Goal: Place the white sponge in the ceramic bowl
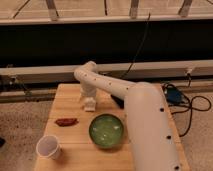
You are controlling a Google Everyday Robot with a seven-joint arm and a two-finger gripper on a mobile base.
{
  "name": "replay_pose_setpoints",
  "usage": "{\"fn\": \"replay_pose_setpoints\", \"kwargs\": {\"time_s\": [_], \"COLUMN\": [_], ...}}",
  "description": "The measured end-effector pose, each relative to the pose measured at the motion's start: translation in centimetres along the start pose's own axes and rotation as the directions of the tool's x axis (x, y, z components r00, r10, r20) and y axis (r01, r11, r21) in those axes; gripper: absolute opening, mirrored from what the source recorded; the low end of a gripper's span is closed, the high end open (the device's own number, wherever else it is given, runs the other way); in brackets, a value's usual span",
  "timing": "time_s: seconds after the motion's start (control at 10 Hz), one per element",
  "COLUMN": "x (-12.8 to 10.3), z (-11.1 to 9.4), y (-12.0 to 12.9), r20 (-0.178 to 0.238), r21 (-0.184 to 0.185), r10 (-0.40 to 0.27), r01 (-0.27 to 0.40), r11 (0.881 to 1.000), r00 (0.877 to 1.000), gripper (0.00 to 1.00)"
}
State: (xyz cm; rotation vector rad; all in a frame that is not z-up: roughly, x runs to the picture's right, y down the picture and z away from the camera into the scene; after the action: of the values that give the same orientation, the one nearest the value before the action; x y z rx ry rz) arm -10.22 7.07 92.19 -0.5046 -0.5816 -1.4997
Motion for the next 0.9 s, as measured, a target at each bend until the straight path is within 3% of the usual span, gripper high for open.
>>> {"fn": "replay_pose_setpoints", "kwargs": {"time_s": [0.5,0.9], "x": [1.8,2.3], "z": [2.8,3.6], "y": [0.3,0.4], "r20": [0.035,0.102], "r21": [-0.039,-0.069], "r10": [-0.004,-0.019], "r01": [0.006,0.026], "r11": [0.999,0.997], "r00": [0.999,0.995], "gripper": [0.79,0.41]}}
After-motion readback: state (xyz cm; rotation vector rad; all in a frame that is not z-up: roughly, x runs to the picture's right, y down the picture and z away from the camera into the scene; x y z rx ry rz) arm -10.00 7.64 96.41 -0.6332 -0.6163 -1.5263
